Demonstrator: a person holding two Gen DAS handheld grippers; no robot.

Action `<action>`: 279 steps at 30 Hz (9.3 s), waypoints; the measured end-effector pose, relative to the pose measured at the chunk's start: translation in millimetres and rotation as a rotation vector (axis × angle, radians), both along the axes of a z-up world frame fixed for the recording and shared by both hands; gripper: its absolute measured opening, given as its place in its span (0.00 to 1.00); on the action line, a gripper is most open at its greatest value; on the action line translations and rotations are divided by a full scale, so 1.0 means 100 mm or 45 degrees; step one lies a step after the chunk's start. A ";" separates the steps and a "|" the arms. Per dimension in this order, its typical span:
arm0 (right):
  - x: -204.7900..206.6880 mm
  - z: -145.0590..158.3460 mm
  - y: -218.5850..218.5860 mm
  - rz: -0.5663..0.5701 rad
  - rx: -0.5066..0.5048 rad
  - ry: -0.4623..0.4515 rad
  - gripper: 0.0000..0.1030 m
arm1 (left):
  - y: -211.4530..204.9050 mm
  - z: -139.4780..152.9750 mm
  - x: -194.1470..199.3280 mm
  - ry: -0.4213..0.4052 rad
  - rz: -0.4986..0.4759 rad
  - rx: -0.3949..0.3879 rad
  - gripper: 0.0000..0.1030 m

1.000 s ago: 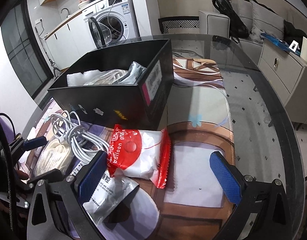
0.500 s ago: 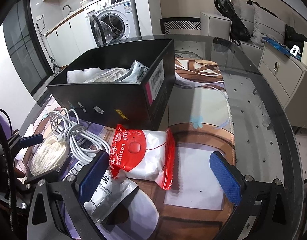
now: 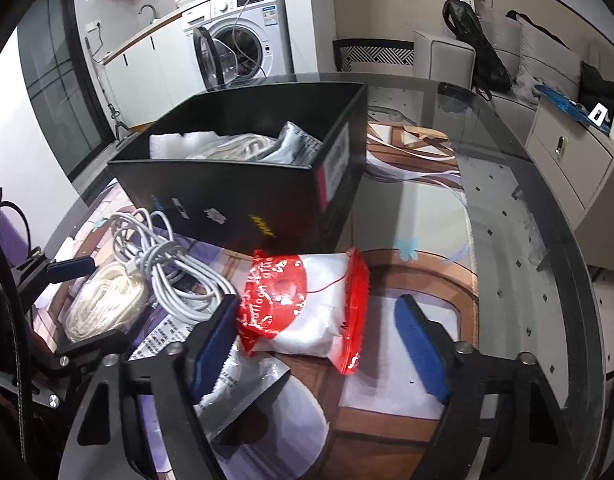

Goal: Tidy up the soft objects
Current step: 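Grasp the bagged white rope with the left tool while the right tool grasps the red balloon packet, then lift the rope bag over the box with the left tool while the right tool carries the balloon packet, then release the rope bag into the box with the left tool while the right tool drops the balloon packet, then move the left tool to the white cable while the right tool reaches the white medicine sachet, then grasp the white medicine sachet with the right tool while the left tool grasps the white cable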

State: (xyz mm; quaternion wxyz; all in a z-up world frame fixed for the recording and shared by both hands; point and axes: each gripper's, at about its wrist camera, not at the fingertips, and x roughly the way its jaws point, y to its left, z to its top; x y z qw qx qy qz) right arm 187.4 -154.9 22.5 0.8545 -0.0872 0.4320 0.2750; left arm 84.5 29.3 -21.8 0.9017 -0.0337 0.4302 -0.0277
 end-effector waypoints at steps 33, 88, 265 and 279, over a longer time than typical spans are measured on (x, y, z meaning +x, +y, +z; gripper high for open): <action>-0.19 0.16 -0.13 0.051 0.061 -0.073 0.52 | 0.11 0.13 -0.27 -0.077 -0.106 -0.108 0.39; -0.37 1.02 0.13 0.140 0.212 -0.332 0.52 | 0.55 0.85 -0.04 -0.341 0.044 -0.165 0.39; -0.44 -0.06 0.21 0.103 -0.107 -0.072 0.77 | 0.40 0.30 0.19 -0.113 0.052 -0.128 1.00; -0.51 -0.03 0.03 0.104 -0.093 -0.092 0.58 | 0.41 0.31 0.19 -0.115 0.049 -0.127 1.00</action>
